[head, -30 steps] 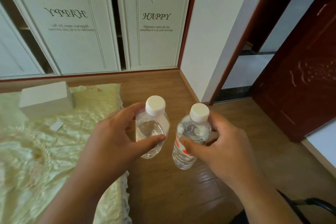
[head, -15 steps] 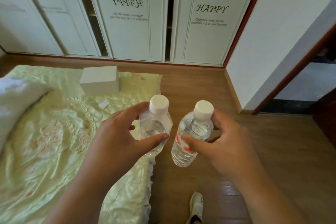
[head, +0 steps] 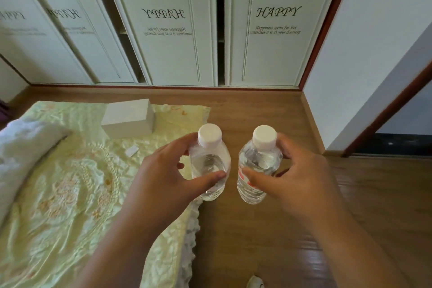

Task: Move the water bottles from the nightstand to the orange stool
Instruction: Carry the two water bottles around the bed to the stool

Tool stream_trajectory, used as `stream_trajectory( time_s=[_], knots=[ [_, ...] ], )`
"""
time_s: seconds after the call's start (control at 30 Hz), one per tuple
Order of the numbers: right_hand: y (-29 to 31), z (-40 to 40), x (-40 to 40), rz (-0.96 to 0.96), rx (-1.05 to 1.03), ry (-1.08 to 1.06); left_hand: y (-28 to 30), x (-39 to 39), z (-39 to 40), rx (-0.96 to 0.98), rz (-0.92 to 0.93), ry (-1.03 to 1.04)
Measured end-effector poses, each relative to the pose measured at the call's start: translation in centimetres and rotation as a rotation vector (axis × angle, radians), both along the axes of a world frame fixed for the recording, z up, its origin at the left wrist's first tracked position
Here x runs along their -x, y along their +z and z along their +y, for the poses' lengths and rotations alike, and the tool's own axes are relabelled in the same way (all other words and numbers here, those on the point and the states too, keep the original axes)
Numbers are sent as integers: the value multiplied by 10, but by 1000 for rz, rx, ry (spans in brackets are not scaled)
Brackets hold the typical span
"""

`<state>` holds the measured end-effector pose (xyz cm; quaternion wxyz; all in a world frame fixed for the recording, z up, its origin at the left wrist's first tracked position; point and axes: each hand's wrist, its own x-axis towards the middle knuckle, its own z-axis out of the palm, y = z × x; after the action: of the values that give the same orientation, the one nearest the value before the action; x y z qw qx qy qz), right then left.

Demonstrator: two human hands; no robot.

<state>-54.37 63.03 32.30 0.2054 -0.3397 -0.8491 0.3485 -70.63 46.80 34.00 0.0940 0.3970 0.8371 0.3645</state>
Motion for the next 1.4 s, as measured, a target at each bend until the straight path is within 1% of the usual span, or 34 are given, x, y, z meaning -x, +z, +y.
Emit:
stream_trajectory(
  time_s=[0.13,0.33,0.57,0.73,0.9,1.03,1.17,1.4],
  knots=[
    [-3,44,-7,-30,-62,-29,2,-4,45,8,3,-4],
    [2,99,-7,-37,-96,-38,3,-7,92,-23,8,39],
    [0,139,12,-45,-80,-43,-1,15,139,15,13,1],
    [-9,162,47,-88,-54,-74,-12,55,174,17,-37,-49],
    [-3,188,95,-110,-62,-133,-11,117,212,0,-48,-114],
    [6,209,139,-108,-77,-214,-1,169,241,-31,-32,-146],
    [6,221,175,-100,-86,-275,4,210,263,-19,-6,-179],
    [5,242,223,-87,-60,-265,1,258,284,-5,-1,-186]
  ],
)
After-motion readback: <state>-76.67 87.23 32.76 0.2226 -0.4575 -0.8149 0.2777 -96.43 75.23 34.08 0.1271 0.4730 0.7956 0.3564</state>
